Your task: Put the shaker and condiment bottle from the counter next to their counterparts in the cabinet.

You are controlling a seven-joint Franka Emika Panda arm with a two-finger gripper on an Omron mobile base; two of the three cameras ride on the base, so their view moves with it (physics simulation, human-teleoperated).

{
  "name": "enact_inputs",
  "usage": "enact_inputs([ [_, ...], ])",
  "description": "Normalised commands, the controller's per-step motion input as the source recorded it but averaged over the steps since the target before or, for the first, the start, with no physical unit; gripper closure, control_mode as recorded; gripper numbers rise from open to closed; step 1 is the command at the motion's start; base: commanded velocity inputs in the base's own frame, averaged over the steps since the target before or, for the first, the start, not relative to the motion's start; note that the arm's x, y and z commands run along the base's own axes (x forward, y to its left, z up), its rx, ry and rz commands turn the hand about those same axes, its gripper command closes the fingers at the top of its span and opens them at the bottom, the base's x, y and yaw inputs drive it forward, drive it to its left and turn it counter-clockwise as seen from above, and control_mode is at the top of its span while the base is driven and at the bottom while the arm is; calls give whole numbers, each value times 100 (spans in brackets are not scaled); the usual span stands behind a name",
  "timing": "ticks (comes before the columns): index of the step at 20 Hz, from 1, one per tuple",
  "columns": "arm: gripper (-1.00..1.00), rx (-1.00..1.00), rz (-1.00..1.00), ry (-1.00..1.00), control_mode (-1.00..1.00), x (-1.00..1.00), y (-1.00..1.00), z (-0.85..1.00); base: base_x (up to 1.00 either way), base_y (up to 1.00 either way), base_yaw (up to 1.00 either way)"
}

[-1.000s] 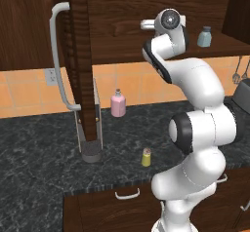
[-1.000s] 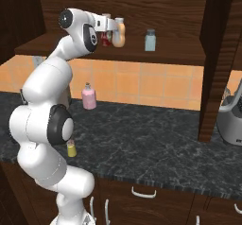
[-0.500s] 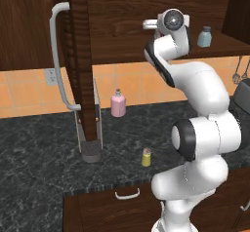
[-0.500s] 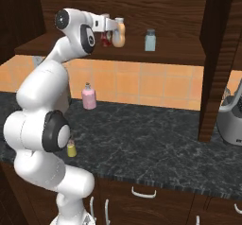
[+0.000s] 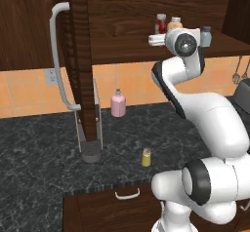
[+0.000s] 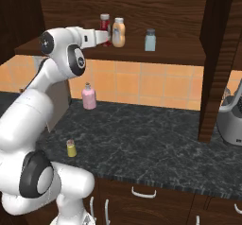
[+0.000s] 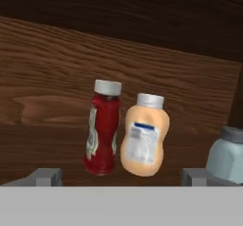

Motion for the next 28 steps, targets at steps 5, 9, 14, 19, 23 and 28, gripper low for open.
enact_inputs([
  [5,-100,-2,41,0,-100,-100,-5,-52,0,0,0],
  [9,-100,0,57,0,-100,-89,0,-46,0,0,0],
  [14,-100,9,58,0,-100,-30,0,-33,0,0,0],
  [19,-100,0,62,1,-100,-45,2,-87,0,0,0],
  [23,-100,-25,56,17,-100,-88,7,-100,0,0,0],
  [28,-100,-13,34,9,-100,-36,15,-50,0,0,0],
])
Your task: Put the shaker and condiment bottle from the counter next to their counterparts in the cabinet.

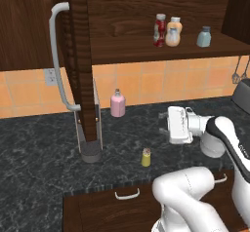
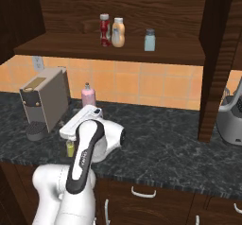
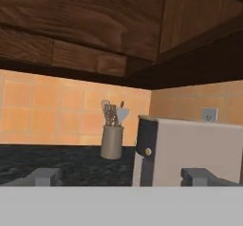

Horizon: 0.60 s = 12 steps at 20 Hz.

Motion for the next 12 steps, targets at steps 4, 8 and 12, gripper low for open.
enact_inputs([
  [4,-100,-23,0,3,-100,-1,0,-44,0,0,0],
  [8,-100,-56,5,19,-100,0,0,-89,0,0,0],
  [12,-100,-12,27,9,-100,4,10,-62,0,0,0],
])
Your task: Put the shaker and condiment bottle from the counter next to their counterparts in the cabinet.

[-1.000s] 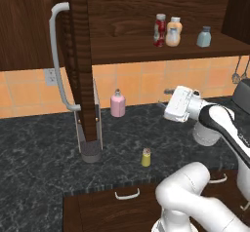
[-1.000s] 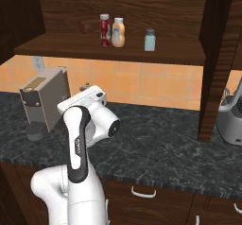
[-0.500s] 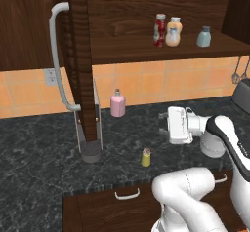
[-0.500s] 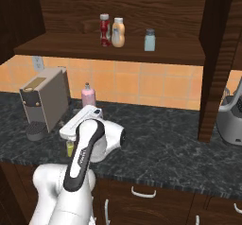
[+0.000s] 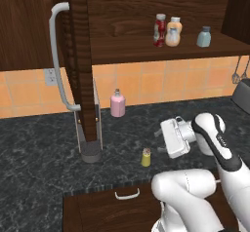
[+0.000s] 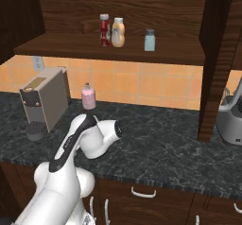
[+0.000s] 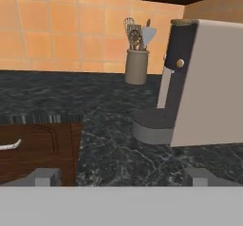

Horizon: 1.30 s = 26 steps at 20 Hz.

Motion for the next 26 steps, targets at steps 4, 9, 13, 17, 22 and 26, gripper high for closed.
enact_inputs([
  [4,-100,0,32,0,-100,17,9,-46,0,0,0],
  [9,-100,0,2,0,-100,0,0,-26,0,0,0],
  [13,-100,0,4,0,-100,2,1,-56,0,0,0],
  [17,-100,0,1,0,-100,12,4,-38,0,0,0],
  [22,-100,0,0,0,-100,19,22,-38,0,0,0],
  [26,-100,0,-8,0,-100,20,4,-9,0,0,0],
])
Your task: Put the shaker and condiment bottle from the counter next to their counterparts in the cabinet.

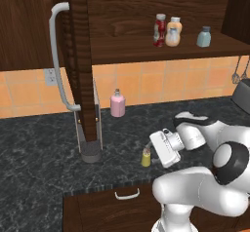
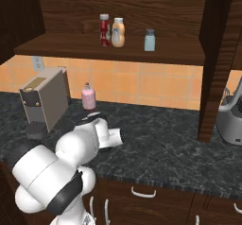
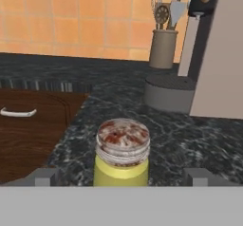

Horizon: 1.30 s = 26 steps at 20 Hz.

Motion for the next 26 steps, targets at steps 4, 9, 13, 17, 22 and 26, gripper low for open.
enact_inputs([
  [4,-100,0,-6,1,-100,12,2,-1,0,0,0],
  [9,-100,0,0,10,-100,0,32,-15,0,0,0],
  [13,100,0,0,9,-100,0,31,-5,0,0,0],
  [17,100,0,0,1,-100,0,0,0,0,0,0],
  [22,100,-2,-12,0,-100,-2,0,62,0,0,0],
  [26,100,-6,-24,5,-100,0,-6,100,0,0,0],
])
